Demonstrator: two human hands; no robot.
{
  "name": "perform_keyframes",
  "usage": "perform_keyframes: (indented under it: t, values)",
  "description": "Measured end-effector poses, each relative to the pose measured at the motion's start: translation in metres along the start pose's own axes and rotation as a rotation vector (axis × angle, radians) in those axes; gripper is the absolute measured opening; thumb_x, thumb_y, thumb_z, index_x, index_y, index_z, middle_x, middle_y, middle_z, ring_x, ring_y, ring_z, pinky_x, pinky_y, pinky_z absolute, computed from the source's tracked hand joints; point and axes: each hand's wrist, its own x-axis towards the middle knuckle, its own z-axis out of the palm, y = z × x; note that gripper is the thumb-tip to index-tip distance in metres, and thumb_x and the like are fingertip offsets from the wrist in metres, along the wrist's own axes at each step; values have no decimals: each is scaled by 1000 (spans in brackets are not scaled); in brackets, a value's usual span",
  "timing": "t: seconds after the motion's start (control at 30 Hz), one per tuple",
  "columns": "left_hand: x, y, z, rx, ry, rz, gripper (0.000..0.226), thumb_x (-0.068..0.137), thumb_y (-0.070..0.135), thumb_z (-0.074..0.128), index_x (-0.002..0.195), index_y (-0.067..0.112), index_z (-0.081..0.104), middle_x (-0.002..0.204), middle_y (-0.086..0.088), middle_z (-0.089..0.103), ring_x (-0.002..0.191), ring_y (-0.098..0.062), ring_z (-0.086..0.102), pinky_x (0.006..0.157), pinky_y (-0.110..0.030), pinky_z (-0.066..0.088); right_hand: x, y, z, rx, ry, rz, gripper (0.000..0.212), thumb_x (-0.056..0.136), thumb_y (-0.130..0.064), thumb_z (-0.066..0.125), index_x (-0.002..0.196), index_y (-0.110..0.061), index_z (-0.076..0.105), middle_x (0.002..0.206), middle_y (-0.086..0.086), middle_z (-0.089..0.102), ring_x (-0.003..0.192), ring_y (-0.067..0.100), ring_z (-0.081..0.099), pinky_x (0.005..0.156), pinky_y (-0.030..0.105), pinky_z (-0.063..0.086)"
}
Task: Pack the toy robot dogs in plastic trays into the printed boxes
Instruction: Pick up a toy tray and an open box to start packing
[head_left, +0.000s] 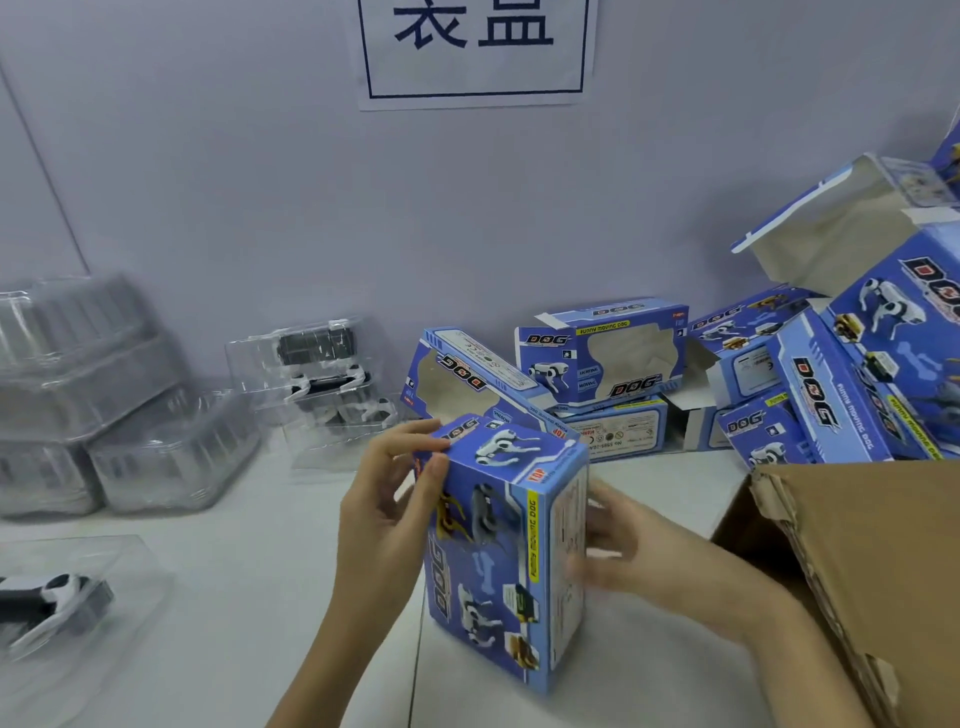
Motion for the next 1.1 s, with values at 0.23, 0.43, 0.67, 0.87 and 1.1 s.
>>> perform_keyframes:
  t: [0.23, 0.43, 0.67, 0.87, 1.1]
  values:
    - [0, -2, -3, 471, 241, 185, 17, 98, 35, 66, 112, 33, 76, 111, 0, 49, 85, -16, 57, 74, -14, 49, 13, 9, 35, -127, 82, -49, 98, 65, -45, 94, 132, -67, 26, 134, -39, 55, 127, -12, 55, 111, 27, 48]
    - [6, 15, -2, 123, 80, -399, 59, 91, 79, 51, 120, 28, 57, 94, 12, 76, 73, -10, 75, 56, -25, 58, 25, 20, 48, -620, 465, -231, 102, 71, -39, 88, 150, -60, 27, 152, -30, 40, 140, -1, 40, 111, 34, 44]
    - [4, -1, -11, 48, 59, -724, 64, 82, 33, 84, 134, 29, 48, 96, -10, 79, 82, -30, 74, 76, -49, 60, 31, 36, 49, -812, 414, -329, 91, 78, -59, 82, 152, -65, 27, 169, -19, -24, 158, 8, -14, 122, 26, 6]
    - [15, -5, -37, -209, 125, -591, 64, 78, 20, 61, 140, 12, 54, 100, -4, 74, 77, -25, 74, 70, -39, 57, 31, 19, 45, 114, 626, -295, 67, 84, -63, 68, 144, -59, 38, 153, -12, 50, 135, 10, 56, 96, 30, 58]
    - [9, -7, -35, -263, 15, -460, 64, 68, 14, 55, 129, 31, 62, 112, -2, 75, 86, -18, 73, 65, -27, 61, 28, 15, 33, 380, 413, -121, 62, 84, -53, 81, 132, -68, 45, 120, -7, 75, 112, 21, 73, 101, 48, 57]
